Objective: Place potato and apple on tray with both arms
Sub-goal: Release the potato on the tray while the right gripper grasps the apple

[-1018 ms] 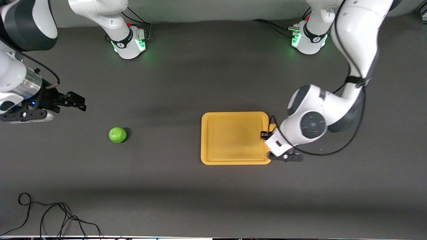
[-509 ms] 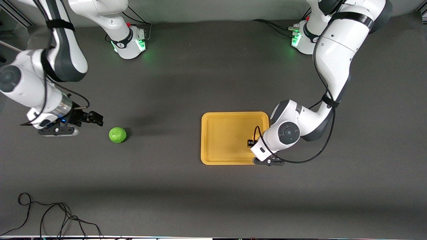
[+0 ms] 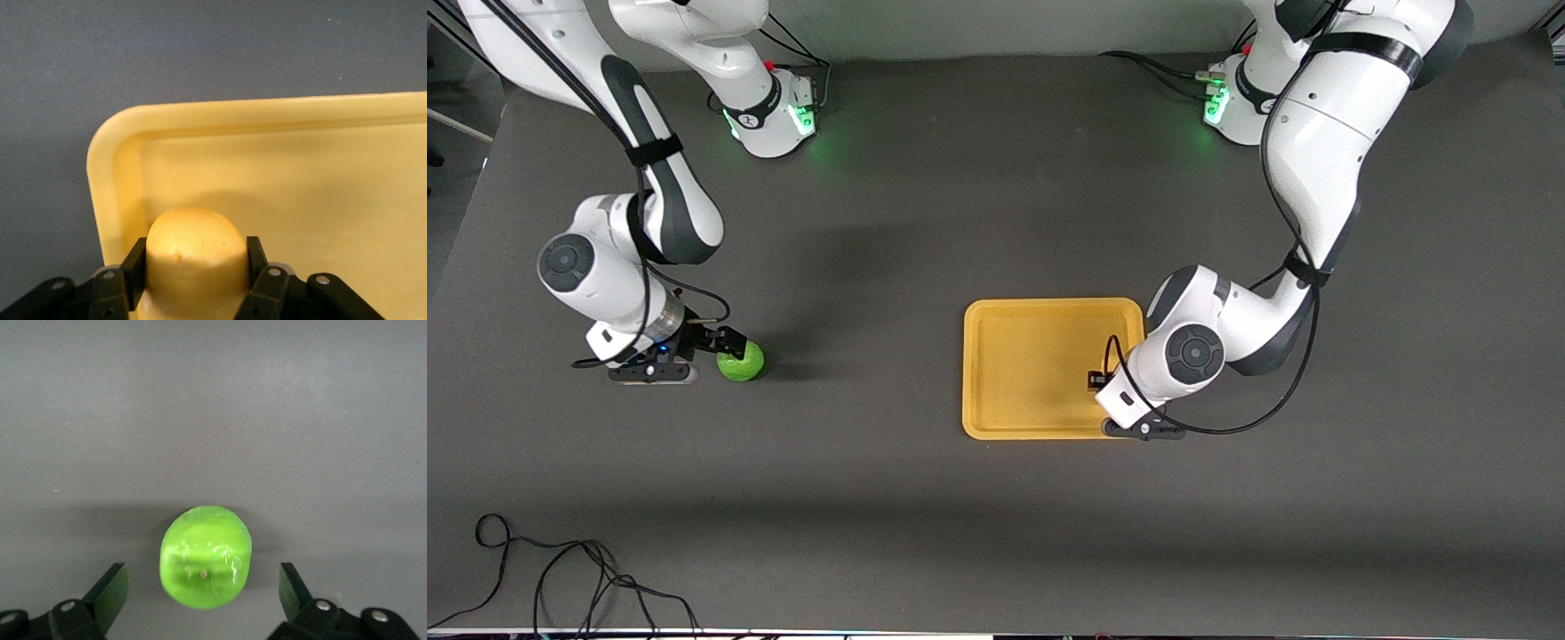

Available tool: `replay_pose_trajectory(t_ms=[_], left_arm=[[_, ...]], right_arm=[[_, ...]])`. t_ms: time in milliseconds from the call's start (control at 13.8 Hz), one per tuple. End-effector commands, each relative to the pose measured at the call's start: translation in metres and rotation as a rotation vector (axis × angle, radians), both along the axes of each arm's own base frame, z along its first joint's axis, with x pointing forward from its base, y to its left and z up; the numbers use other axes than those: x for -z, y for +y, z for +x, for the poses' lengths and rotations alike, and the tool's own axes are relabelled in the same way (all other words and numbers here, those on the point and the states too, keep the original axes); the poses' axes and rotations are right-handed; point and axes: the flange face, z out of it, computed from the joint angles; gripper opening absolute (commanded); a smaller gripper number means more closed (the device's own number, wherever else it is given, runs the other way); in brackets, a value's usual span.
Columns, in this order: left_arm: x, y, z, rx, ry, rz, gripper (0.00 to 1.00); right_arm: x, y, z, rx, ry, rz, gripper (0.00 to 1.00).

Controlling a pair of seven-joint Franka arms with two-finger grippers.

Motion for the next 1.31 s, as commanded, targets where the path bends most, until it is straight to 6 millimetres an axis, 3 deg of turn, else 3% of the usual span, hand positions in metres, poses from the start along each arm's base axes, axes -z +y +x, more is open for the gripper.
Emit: replay_pose_trajectory(t_ms=[0, 73, 364, 509, 582, 727, 873, 1091, 1236], left_arm=[[-0.003, 0.0, -0.005, -0.017, -0.003, 0.031, 0.64], [-0.003, 0.001, -0.005, -0.025, -0.004, 0.031, 1.0], [-0.008, 0.005, -0.002, -0.037, -0.007, 0.032, 1.0], [-0.022, 0.012, 0.003, -0.047, -0.02, 0.033, 1.0], [-0.036, 0.021, 0.009, -0.06, -0.038, 0.03, 1.0], [-0.07, 0.039, 0.018, -0.07, -0.066, 0.037, 1.0], [-0.116, 0.065, 0.025, -0.046, -0.113, 0.092, 1.0], [-0.196, 0.118, 0.029, -0.015, -0.171, 0.136, 1.0], [-0.255, 0.143, 0.024, -0.055, -0.201, 0.157, 1.0]], right_arm=[[0.024, 0.0, 0.003, 0.005, 0.001, 0.005, 1.0], [0.03, 0.0, 0.003, 0.005, -0.002, 0.004, 1.0], [0.05, 0.0, 0.0, 0.005, 0.023, 0.002, 1.0], [0.056, 0.0, -0.002, 0.005, 0.034, 0.002, 0.99], [0.056, 0.0, -0.002, 0.004, 0.034, 0.002, 0.77], [0.054, 0.0, -0.001, 0.003, 0.033, 0.001, 0.54], [0.047, 0.001, 0.001, 0.003, 0.025, 0.003, 0.5], [-0.002, 0.003, 0.011, 0.001, -0.005, 0.009, 0.5], [-0.054, 0.004, 0.023, 0.007, 0.007, 0.015, 0.5]])
